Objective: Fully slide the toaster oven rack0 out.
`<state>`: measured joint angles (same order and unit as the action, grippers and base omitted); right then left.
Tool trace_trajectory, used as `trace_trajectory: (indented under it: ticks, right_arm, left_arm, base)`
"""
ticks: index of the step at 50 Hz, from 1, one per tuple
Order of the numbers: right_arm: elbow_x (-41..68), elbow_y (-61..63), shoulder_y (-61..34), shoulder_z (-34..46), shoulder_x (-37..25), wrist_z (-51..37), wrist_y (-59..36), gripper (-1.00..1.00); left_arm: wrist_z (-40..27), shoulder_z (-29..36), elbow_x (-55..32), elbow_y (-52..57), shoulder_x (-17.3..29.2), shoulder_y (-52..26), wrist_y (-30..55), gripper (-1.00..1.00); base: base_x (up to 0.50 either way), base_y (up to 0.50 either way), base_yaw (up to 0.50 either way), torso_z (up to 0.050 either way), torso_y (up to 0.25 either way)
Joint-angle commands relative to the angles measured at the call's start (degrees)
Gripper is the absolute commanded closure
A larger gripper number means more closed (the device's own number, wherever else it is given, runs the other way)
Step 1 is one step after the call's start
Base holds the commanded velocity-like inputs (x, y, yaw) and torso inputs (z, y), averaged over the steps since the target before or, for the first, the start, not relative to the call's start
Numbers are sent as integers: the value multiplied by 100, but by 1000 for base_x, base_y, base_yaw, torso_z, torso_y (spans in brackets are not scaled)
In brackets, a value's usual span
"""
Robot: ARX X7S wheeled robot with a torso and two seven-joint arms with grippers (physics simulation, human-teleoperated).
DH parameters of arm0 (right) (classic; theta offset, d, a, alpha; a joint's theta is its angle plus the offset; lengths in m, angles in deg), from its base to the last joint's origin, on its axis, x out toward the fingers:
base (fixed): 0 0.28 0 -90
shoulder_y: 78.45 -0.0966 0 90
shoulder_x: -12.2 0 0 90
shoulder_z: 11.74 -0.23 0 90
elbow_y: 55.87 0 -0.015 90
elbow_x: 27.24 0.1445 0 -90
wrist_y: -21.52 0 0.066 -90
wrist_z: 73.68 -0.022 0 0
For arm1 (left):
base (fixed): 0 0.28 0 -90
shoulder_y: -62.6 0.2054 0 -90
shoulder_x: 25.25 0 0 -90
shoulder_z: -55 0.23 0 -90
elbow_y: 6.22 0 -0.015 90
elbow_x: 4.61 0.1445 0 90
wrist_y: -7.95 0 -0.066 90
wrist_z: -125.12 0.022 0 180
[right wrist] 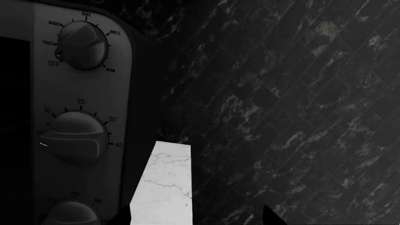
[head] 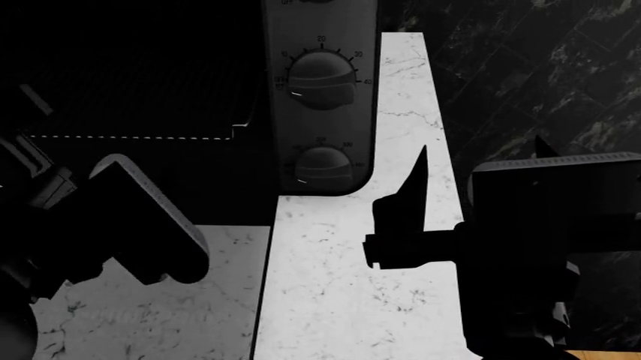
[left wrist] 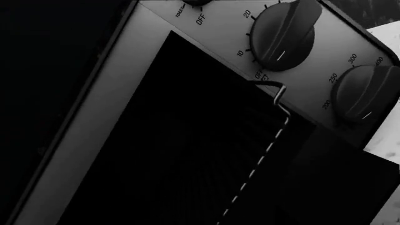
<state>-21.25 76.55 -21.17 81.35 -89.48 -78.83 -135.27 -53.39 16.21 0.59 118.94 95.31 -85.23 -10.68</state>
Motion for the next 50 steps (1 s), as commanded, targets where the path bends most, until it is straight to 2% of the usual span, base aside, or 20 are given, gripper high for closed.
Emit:
trace_trajectory:
  ticks: [1,8,27,33,34,44,50]
  right_arm:
    - [32,75,6,-38,-40,-21,-69,-100]
    - [55,52,6,-30,-46,-28,-45,-100]
    - [92,-81,50,-48,-89,-49,80,-100]
    - [110,-70,81,-62,-103,-56,97,-100]
    - [116,-46,87,-80,-110,-56,82,-100]
    - [144,-64,89,-81,-112,-73,105,-100]
    - [153,-72,94,-67,-112,-94,112,-100]
  left_arm:
    - [274,1154,297,-664,215,-813,34,-100]
    - [374,1476,363,-1230,128,-1060,-192,-100]
    - [235,1536,249,-3635,-505,-1323,-1596,-100]
    - [229,1633,267,-4074,-659,-1370,-1841,-100]
    - [231,1623,259,-3974,-631,-1339,-1802,100]
    - [222,1579,291,-3397,-452,-1250,-1538,100]
    - [133,1541,400,-2465,-208,-1069,-1074,100]
  base:
    - [0,0,0,0,0]
    - [0,0,0,0,0]
    - [0,0,0,0,0]
    - [0,0,0,0,0]
    - [0,0,0,0,0]
    - [0,0,0,0,0]
    - [0,0,0,0,0]
